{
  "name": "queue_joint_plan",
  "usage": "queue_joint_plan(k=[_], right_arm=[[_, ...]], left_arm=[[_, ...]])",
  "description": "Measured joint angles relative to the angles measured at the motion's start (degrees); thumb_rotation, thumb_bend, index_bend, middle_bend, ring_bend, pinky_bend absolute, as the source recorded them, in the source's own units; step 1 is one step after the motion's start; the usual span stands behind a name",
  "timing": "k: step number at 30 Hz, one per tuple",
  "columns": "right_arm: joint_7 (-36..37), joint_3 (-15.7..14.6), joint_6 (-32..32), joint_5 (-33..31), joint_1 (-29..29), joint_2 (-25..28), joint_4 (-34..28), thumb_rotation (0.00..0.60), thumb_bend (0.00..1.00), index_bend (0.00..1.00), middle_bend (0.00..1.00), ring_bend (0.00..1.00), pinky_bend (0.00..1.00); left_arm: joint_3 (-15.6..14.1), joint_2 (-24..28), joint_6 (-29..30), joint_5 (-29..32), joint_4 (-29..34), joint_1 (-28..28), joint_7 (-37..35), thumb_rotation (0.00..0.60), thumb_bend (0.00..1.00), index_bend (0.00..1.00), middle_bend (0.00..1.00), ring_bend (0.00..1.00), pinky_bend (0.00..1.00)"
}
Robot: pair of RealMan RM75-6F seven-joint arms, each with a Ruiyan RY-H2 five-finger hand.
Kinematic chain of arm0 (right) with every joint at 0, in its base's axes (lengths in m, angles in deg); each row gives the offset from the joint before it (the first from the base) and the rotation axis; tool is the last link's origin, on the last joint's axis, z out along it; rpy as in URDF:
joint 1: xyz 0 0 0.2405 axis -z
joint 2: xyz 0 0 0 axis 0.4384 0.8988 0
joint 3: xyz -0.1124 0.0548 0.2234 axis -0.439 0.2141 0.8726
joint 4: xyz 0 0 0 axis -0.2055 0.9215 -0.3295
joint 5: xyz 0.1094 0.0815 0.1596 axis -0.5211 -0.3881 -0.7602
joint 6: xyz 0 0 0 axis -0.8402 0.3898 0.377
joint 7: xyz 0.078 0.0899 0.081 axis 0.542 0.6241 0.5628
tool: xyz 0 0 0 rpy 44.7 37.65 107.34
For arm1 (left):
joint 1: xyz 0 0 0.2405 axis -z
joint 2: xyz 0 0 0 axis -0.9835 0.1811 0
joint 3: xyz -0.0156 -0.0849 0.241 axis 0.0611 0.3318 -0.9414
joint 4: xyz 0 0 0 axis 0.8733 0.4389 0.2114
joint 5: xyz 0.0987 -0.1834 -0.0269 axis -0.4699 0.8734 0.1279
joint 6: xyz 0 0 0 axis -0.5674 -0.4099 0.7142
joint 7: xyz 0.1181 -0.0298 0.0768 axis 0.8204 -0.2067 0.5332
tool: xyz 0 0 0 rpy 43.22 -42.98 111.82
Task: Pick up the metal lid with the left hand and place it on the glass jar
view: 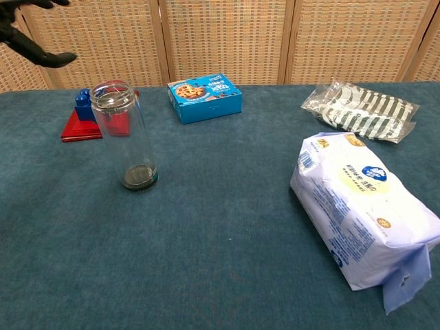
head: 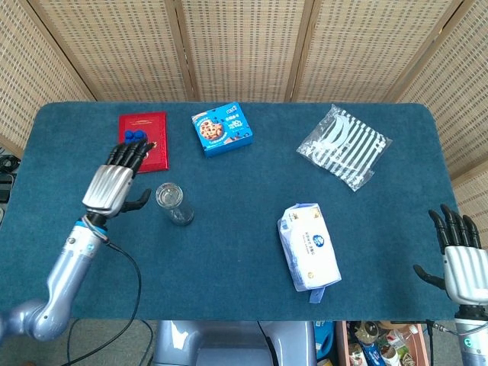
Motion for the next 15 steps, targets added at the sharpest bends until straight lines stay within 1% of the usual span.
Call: queue_joint_plan(k=[5,7,11,15], right_arm=[[-0.12,-0.07,-0.17,0.10,-0.10,-0.03,-0.09,0.600,0.00,0.00,0.00,0.00,0.00],[-0.25,-0.08,-0.08,0.23,-0.12,-0.07,-0.16,0.600,0.00,0.00,0.00,0.00,0.00],[-0.87,-0.14,0.31,0.70,-0.09,-0.16,-0.47,0.600,0.00,0.00,0.00,0.00,0.00],[-1.84,-0.01,0.85,0.91,-0.07,-0.40,-0.69,0.600,0.00,0.00,0.00,0.00,0.00]], left_arm=[[-2.35,5.13,6.31,-4.73,1.31,-7.34,-4.60,0.600,0.13,0.00,0.00,0.00,0.00],[-3.84,6.66,9.19,-6.26,1.22,-10.61,-6.23,0.600,0.10,0.00,0.00,0.00,0.00],[-6.98,8.55,14.58,-9.56,0.18,-16.65,-9.63,0.600,0.09,0.00,0.00,0.00,0.00],[-10.60,9.02,20.64,-12.97,-1.64,-23.27,-12.55,0.600,0.09,0.00,0.00,0.00,0.00]])
